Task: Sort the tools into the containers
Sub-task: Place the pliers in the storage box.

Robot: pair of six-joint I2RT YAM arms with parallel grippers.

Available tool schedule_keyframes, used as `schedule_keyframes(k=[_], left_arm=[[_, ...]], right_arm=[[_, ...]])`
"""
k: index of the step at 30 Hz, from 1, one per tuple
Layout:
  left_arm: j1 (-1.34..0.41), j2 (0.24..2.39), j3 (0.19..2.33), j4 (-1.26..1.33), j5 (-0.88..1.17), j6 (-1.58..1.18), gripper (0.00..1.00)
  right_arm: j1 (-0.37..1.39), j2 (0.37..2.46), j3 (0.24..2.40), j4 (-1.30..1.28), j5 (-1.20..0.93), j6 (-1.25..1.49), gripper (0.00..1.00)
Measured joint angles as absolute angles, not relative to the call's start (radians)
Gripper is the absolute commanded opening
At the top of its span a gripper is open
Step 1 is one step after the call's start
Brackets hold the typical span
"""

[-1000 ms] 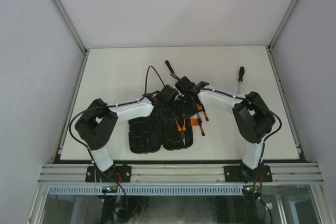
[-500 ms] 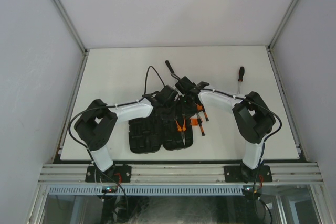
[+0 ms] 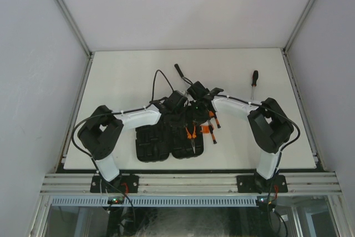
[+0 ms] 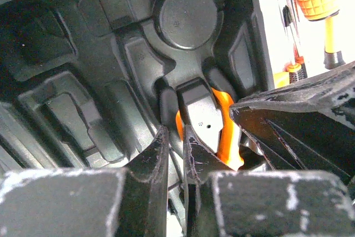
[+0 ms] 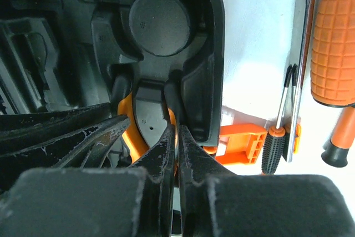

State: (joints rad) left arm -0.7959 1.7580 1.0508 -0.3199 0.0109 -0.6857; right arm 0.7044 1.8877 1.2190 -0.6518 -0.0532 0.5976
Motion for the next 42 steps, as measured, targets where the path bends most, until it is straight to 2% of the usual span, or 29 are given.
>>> schedule_keyframes(k=[12, 17, 26, 37, 42], left_arm=[[-0.797, 1.734, 1.028, -0.297, 0.002, -0.688, 0.00], [-0.802, 1.725, 1.029, -0.305, -0.011, -0.688, 0.02], [-0.809, 1.652, 1.032, -0.409, -0.030, -0.658, 0.18], [-0.765, 1.433, 1.030, -0.430, -0.031, -0.623, 0.26], [-0.706, 1.282, 0.936, -0.395, -0.037, -0.617, 0.31]], right_arm=[[0.727, 1.735, 1.084, -0.497, 0.002, 0.622, 0.01], [0.734, 1.724, 1.086, -0.504, 0.010, 0.620, 0.07], [0.729, 1.658, 1.090, -0.582, -0.044, 0.601, 0.17], [0.714, 1.481, 1.104, -0.598, 0.000, 0.583, 0.35], [0.714, 1.452, 1.092, -0.589, 0.034, 0.588, 0.41]])
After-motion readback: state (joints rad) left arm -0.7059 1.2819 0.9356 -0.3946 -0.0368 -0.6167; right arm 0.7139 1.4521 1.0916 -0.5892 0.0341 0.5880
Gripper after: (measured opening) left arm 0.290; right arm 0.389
